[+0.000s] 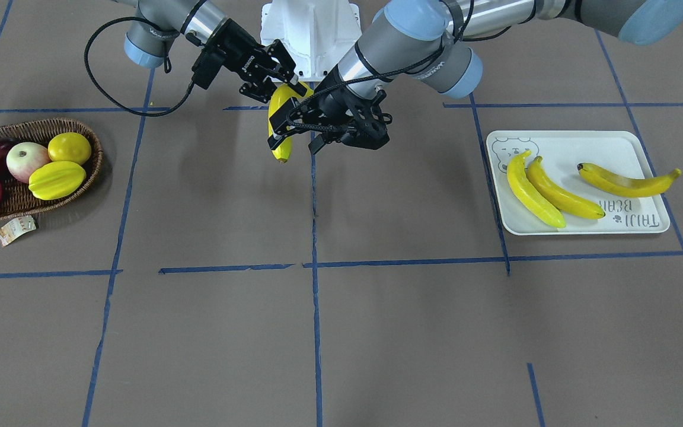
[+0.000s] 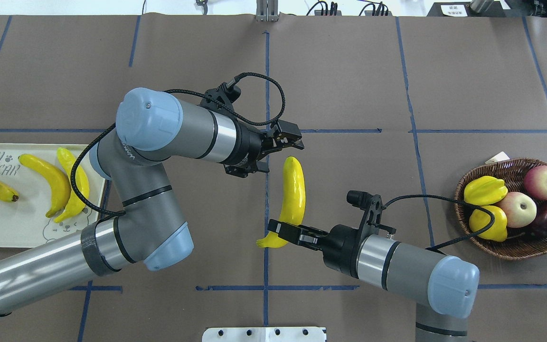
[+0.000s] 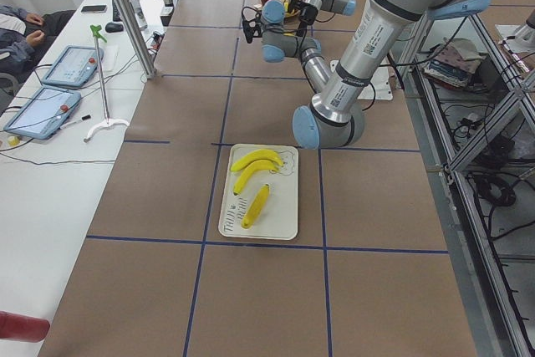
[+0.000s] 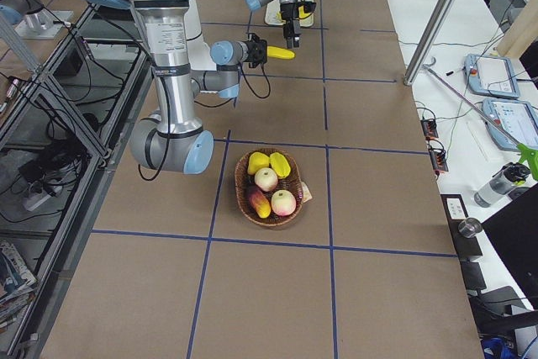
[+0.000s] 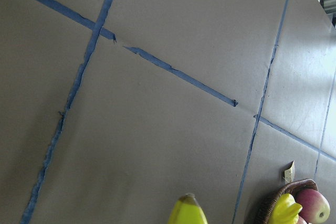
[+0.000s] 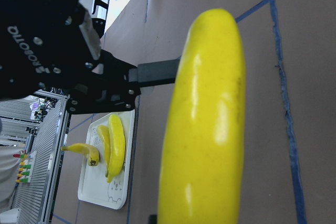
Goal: Transfer all bananas from basket to plate
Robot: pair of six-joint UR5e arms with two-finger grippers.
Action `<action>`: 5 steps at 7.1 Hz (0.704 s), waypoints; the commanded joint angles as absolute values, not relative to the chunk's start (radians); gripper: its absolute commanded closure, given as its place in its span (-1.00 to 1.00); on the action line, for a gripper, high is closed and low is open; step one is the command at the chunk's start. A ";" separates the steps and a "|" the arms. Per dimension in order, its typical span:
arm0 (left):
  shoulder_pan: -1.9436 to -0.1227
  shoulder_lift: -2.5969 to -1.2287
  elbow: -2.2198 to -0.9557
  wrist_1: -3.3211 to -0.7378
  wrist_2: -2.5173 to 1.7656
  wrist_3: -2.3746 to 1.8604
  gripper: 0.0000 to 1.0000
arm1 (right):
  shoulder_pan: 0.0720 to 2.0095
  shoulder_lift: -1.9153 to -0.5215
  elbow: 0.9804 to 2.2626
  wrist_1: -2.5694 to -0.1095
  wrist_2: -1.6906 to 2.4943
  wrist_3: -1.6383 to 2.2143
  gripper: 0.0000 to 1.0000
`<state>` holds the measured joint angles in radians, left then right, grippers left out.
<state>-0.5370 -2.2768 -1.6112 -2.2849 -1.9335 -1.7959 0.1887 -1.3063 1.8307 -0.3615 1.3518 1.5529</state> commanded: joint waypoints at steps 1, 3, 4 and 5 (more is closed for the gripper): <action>-0.493 -2.281 -1.603 -2.287 -1.933 -1.795 -0.98 | 0.186 -1.301 1.830 -0.364 1.347 1.549 0.81; -0.482 -2.278 -1.603 -2.287 -1.933 -1.795 -0.73 | 0.186 -1.301 1.829 -0.365 1.347 1.549 0.80; -0.482 -2.279 -1.603 -2.287 -1.933 -1.796 -0.38 | 0.187 -1.301 1.829 -0.368 1.345 1.549 0.80; -0.483 -2.278 -1.603 -2.287 -1.933 -1.799 -0.14 | 0.187 -1.301 1.824 -0.368 1.342 1.549 0.80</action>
